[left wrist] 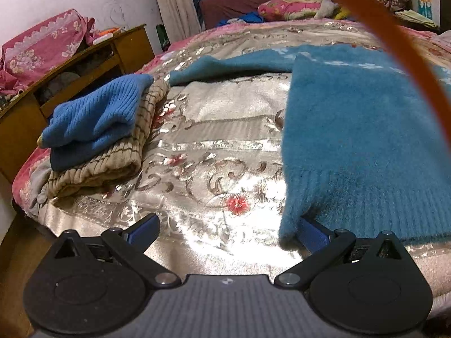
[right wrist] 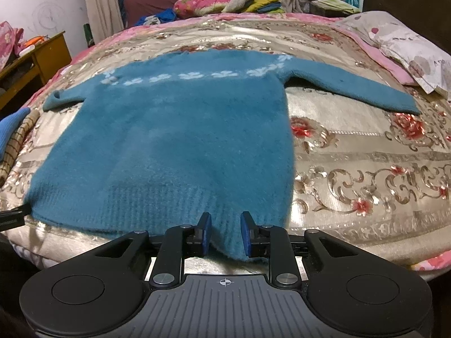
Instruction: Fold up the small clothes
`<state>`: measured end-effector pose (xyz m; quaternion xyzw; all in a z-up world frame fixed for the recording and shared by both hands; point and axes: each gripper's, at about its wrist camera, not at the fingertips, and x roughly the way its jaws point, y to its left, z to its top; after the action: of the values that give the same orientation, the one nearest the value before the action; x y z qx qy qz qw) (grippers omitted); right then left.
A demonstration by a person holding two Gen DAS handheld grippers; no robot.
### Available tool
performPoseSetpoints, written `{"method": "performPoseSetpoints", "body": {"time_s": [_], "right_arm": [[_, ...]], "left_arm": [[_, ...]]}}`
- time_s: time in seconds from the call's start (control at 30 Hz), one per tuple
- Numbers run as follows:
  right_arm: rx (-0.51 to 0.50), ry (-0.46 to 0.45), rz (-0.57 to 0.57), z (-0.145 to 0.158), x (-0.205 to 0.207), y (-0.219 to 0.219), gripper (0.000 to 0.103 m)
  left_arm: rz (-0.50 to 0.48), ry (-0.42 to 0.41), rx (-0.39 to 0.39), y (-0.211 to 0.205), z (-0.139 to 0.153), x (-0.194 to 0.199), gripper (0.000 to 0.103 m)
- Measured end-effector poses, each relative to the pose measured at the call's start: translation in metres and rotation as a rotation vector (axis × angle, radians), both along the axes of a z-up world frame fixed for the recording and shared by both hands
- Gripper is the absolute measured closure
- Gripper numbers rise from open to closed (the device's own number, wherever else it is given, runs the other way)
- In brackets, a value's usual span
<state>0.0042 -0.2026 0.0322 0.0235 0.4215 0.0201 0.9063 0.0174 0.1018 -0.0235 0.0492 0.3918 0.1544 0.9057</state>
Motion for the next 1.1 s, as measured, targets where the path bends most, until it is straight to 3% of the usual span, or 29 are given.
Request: {"method": "performPoseSetpoints", "body": {"time_s": [0.2, 0.47, 0.67, 0.8, 0.9, 1.1], "right_arm": [[0.026, -0.024, 0.001, 0.002, 0.005, 0.0, 0.08], [0.108, -0.056, 0.025, -0.003, 0.037, 0.005, 0.08], [0.093, 0.071, 0.05, -0.034, 0.052, 0.012, 0.08], [0.078, 0.073, 0.074, -0.037, 0.046, 0.009, 0.079], [0.083, 0.077, 0.074, -0.037, 0.045, 0.008, 0.079], [0.112, 0.002, 0.069, -0.022, 0.036, 0.007, 0.079]], "left_arm": [[-0.051, -0.032, 0.03, -0.014, 0.021, -0.013, 0.0], [-0.137, -0.106, -0.04, -0.034, 0.04, 0.011, 0.0], [-0.208, -0.019, -0.073, -0.045, 0.015, 0.049, 0.0], [-0.196, 0.074, -0.072, -0.034, -0.005, 0.052, 0.0], [-0.175, 0.083, -0.105, -0.025, -0.005, 0.042, 0.0], [-0.184, 0.062, -0.045, -0.031, 0.008, 0.031, 0.0]]}}
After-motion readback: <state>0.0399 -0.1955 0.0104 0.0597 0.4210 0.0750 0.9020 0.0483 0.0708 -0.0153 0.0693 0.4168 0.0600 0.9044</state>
